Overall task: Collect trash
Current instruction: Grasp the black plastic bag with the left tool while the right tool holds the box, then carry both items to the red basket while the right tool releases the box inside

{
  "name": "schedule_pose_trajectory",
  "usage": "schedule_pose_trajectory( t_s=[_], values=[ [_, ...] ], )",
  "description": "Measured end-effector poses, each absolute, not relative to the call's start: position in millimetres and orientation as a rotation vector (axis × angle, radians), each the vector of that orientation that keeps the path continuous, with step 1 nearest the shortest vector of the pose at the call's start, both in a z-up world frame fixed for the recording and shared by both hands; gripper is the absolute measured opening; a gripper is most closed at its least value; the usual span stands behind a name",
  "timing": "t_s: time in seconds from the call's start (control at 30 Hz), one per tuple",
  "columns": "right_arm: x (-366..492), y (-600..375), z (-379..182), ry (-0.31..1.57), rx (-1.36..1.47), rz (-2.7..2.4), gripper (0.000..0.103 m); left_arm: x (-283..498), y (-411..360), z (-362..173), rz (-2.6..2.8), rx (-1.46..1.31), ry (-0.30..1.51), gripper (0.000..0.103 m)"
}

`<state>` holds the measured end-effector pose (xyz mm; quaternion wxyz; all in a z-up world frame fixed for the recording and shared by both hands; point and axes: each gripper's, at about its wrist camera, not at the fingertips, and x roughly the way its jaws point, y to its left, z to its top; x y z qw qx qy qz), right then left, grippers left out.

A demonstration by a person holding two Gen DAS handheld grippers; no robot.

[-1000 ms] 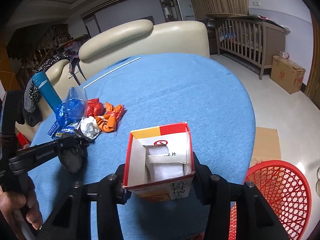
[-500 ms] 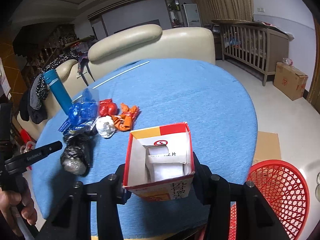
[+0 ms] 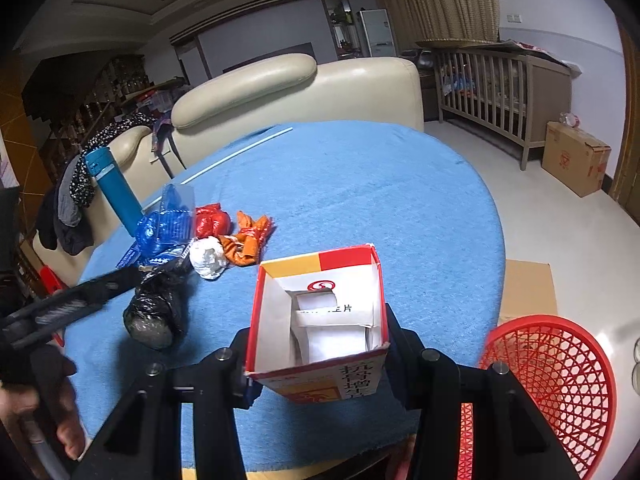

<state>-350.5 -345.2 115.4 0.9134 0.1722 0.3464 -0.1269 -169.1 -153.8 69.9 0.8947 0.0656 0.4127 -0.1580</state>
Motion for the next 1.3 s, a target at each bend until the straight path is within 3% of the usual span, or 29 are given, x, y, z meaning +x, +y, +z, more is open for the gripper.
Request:
schedule_pose_trajectory(
  t_s=[0.03,0.07,0.1,0.47,0.97,1.3],
  values=[
    [-352,-346,115,0.714,0.357,-0.261,0.052,-162,-159,59,-0.325,0.155,0.909,0.084],
    [-353,-347,115,0.713,0.357,-0.262,0.052,-157,-161,50,-0.342,0.142,0.944,0.060],
    [-354,-348,116,0.711,0.356,-0.263,0.052,-152,-161,41,-0.329,0.149,0.983,0.029],
    [-368,-356,121,0.686,0.361,-0.274,0.052,-187,-144,95,-0.448,0.085,0.845,0.025],
    [-462,-417,150,0.574,0.432,-0.445,0.052,-266,-220,142,-0.761,0.154,0.744,0.025],
    [-511,-457,123,0.600,0.509,-0.552,0.052,-321,-277,142,-0.926,0.247,0.734,0.025]
  ],
)
